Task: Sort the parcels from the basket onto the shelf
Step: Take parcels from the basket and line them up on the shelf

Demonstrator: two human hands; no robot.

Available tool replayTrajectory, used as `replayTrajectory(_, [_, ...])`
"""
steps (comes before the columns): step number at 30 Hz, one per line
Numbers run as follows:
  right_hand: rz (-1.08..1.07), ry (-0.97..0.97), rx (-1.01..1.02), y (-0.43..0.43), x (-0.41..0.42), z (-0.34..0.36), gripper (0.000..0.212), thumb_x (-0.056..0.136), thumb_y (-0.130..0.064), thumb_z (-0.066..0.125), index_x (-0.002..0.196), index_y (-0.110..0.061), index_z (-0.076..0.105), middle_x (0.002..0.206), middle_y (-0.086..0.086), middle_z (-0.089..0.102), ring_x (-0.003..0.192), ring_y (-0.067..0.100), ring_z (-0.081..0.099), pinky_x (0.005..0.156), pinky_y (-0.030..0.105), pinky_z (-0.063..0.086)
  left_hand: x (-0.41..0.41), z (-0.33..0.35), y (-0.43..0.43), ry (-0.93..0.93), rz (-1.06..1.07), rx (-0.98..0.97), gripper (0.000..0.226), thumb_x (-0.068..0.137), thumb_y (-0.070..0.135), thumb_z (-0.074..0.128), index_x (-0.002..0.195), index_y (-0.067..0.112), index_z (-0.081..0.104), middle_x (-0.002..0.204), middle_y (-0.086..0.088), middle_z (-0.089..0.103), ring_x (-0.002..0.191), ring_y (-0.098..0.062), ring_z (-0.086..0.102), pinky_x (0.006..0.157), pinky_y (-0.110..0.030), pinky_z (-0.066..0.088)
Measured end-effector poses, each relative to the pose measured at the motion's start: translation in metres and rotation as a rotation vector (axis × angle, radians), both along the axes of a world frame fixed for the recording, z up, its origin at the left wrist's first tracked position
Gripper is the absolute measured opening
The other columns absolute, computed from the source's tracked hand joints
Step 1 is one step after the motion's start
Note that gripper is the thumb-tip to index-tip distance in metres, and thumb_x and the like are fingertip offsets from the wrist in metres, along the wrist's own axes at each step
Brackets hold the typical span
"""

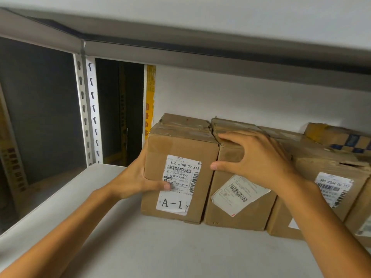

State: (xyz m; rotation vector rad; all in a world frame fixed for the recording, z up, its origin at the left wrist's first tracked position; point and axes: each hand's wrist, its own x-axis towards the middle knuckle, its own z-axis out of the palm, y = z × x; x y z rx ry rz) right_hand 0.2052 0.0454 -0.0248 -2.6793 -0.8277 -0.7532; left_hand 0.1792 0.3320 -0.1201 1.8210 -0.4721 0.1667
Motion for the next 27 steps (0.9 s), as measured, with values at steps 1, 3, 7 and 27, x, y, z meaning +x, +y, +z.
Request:
replayTrajectory(1, [0.010, 0.011, -0.009, -0.001, 0.001, 0.001, 0.091, 0.055, -0.088, 0.054, 0.135, -0.046, 0.047, 0.140, -0.021, 0.050, 0.128, 0.011, 0.048, 0.101, 0.039, 0.041, 0.002, 0.000, -0.001, -0.003, 0.015, -0.019, 0.107, 0.059, 0.039, 0.088, 0.141, 0.030, 0.020, 0.120, 0.004, 0.065, 0.109, -0.024, 0.065, 0.076, -0.035, 0.058])
replayTrajectory(3, [0.036, 0.032, -0.005, -0.001, 0.003, 0.004, 0.092, 0.054, -0.087, 0.056, 0.135, -0.045, 0.047, 0.139, -0.020, 0.051, 0.127, 0.011, 0.049, 0.102, 0.038, 0.042, 0.002, -0.002, -0.004, -0.026, 0.042, -0.037, 0.098, 0.060, 0.038, 0.089, 0.136, 0.036, 0.027, 0.118, 0.003, 0.066, 0.106, -0.023, 0.066, 0.073, -0.033, 0.059])
replayTrajectory(7, [0.054, 0.033, -0.007, -0.001, 0.005, 0.005, 0.091, 0.053, -0.085, 0.059, 0.134, -0.045, 0.050, 0.136, -0.018, 0.054, 0.125, 0.013, 0.051, 0.102, 0.039, 0.042, -0.003, -0.007, -0.007, -0.087, 0.159, -0.036, 0.088, 0.056, 0.042, 0.089, 0.128, 0.047, 0.037, 0.115, 0.010, 0.067, 0.101, -0.017, 0.068, 0.069, -0.029, 0.059])
replayTrajectory(27, [0.043, -0.030, 0.007, -0.030, 0.005, -0.011, 0.073, 0.077, -0.064, 0.063, 0.141, -0.033, 0.045, 0.145, -0.007, 0.047, 0.134, 0.018, 0.039, 0.107, 0.039, 0.031, -0.038, 0.053, -0.031, -0.338, 0.468, 0.222, 0.075, 0.054, 0.051, 0.079, 0.120, 0.044, 0.043, 0.111, 0.023, 0.055, 0.095, -0.002, 0.062, 0.067, -0.016, 0.057])
